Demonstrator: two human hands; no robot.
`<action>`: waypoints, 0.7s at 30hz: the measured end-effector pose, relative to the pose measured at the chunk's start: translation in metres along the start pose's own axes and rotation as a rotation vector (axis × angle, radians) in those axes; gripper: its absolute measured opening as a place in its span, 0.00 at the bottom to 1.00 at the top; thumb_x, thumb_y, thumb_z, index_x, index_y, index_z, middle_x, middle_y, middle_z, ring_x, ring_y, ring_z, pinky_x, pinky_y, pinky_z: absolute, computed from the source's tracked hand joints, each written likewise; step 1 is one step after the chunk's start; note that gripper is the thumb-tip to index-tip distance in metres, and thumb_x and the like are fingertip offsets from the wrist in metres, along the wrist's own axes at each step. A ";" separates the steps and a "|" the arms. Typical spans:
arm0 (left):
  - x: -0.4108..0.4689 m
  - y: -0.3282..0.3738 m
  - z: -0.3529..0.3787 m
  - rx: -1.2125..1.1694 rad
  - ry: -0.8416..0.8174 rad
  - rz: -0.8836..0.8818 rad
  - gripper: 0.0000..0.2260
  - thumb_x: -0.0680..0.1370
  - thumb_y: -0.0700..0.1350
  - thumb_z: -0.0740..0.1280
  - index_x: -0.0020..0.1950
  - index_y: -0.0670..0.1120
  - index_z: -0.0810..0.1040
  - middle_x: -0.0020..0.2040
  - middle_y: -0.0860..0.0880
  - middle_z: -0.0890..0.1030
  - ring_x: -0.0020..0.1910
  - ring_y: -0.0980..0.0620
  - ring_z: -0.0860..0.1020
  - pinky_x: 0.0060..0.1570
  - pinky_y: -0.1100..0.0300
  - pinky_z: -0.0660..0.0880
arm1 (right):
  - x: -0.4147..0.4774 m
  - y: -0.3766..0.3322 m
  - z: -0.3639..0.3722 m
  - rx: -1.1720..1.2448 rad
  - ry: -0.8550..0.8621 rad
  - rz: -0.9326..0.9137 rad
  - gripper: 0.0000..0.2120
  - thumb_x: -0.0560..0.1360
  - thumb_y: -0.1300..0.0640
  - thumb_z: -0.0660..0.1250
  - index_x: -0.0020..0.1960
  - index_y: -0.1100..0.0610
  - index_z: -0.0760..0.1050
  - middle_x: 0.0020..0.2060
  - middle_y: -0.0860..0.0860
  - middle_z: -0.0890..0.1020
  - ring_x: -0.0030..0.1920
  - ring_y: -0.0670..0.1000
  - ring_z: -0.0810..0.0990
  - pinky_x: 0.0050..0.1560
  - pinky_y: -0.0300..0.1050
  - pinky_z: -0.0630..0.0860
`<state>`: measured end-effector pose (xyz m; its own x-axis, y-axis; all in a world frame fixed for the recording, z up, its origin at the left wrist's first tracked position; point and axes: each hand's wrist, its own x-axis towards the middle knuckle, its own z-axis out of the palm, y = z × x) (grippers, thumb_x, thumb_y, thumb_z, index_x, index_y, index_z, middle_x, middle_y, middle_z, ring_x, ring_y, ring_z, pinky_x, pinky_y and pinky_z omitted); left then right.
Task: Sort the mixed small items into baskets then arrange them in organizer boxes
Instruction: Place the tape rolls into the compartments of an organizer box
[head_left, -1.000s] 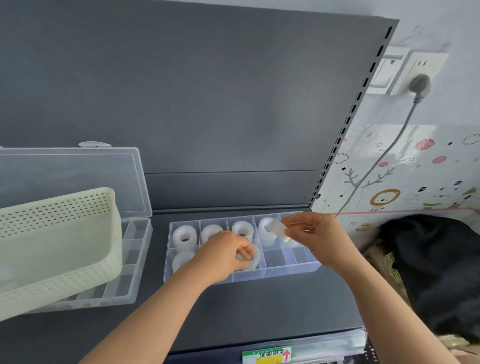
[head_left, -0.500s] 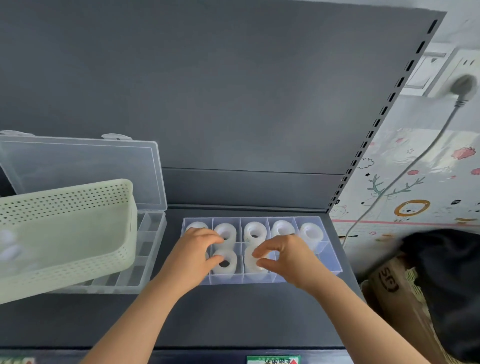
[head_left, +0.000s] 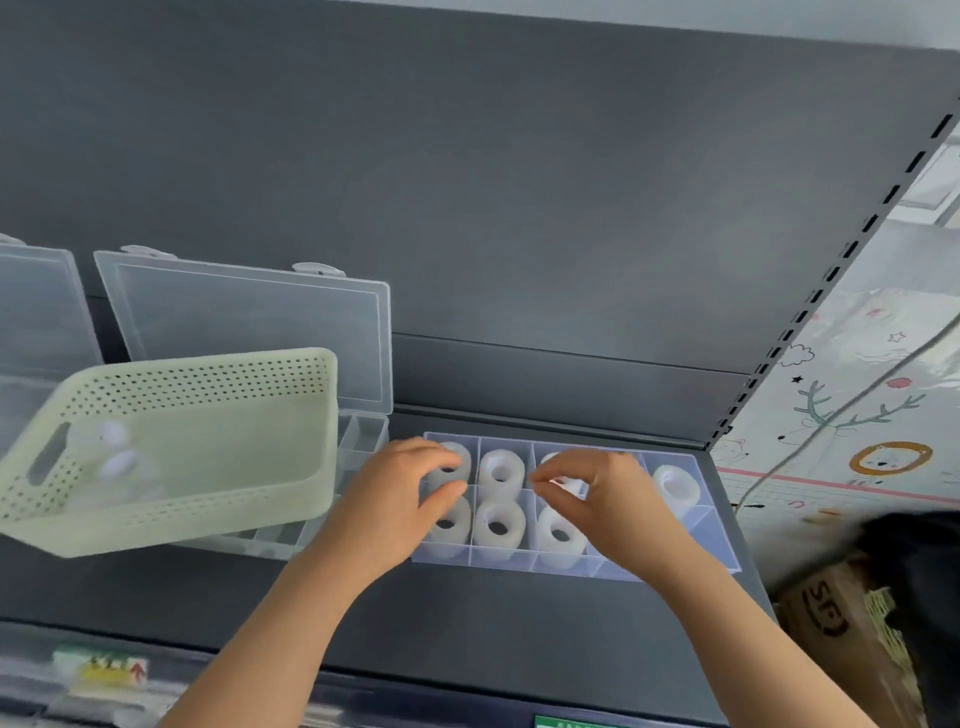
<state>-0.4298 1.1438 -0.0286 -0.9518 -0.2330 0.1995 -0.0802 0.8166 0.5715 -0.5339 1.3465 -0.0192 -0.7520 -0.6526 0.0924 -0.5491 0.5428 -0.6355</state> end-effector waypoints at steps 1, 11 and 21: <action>-0.006 -0.002 -0.015 -0.007 0.029 -0.003 0.12 0.76 0.50 0.68 0.59 0.51 0.80 0.56 0.58 0.78 0.55 0.60 0.75 0.56 0.67 0.70 | 0.005 -0.012 0.002 0.002 0.017 -0.040 0.05 0.75 0.55 0.68 0.46 0.50 0.83 0.43 0.41 0.83 0.39 0.45 0.82 0.43 0.39 0.76; -0.053 -0.125 -0.172 0.091 0.144 -0.256 0.09 0.75 0.44 0.70 0.55 0.50 0.82 0.50 0.58 0.80 0.47 0.64 0.76 0.51 0.66 0.71 | 0.090 -0.156 0.085 0.266 -0.174 -0.241 0.07 0.75 0.56 0.68 0.52 0.53 0.83 0.48 0.43 0.84 0.47 0.39 0.82 0.54 0.31 0.75; -0.015 -0.229 -0.215 0.396 -0.323 -0.169 0.13 0.75 0.51 0.70 0.59 0.56 0.79 0.56 0.61 0.79 0.55 0.61 0.74 0.58 0.64 0.69 | 0.143 -0.215 0.168 0.203 -0.424 -0.064 0.06 0.75 0.57 0.69 0.50 0.54 0.83 0.49 0.43 0.83 0.48 0.42 0.82 0.53 0.41 0.80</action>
<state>-0.3336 0.8466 0.0086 -0.9535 -0.2552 -0.1600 -0.2863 0.9330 0.2182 -0.4621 1.0473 0.0019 -0.4807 -0.8625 -0.1580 -0.4756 0.4079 -0.7794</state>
